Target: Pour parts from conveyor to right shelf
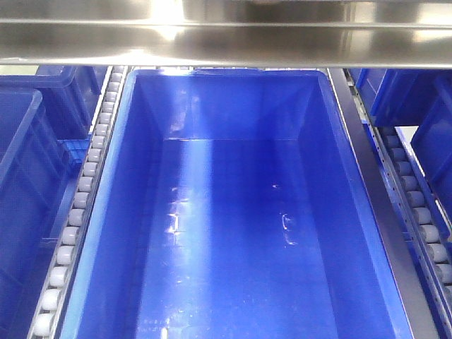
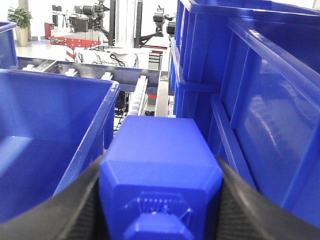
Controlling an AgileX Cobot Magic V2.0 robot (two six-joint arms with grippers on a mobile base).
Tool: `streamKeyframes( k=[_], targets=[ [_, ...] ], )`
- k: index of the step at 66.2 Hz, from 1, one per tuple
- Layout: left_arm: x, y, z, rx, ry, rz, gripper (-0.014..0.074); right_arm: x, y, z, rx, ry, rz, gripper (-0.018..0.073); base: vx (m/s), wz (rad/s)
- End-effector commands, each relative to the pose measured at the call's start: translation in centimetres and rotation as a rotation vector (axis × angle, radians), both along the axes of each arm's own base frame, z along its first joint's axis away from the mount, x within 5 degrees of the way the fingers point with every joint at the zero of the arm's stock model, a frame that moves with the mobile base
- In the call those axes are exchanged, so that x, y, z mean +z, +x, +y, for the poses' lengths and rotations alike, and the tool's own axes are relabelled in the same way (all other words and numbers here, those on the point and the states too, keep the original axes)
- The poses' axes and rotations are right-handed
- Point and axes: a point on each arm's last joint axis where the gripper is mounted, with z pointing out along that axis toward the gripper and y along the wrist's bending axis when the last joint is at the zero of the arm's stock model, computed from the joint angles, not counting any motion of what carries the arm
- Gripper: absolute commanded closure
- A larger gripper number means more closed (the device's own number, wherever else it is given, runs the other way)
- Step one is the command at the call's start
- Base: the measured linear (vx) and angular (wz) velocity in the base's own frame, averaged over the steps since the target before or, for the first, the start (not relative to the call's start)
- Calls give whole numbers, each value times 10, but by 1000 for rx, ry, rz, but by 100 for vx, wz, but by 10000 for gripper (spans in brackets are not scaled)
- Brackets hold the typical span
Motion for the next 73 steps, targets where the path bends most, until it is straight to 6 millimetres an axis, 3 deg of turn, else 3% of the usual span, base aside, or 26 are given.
streamKeyframes(
  k=[1, 52, 61, 73],
  targets=[
    [14, 1, -2, -21, 0, -79, 603, 15, 0, 0, -5, -11, -85, 564, 0, 0],
    [14, 1, -2, -21, 0, -79, 603, 15, 2, 1, 8, 23, -82, 564, 0, 0],
    [14, 1, -2, -21, 0, -79, 603, 22, 15, 4, 33, 77, -26, 564, 0, 0],
    [14, 1, -2, -21, 0, -79, 603, 36, 61, 6, 37, 110, 159, 564, 0, 0]
  ],
)
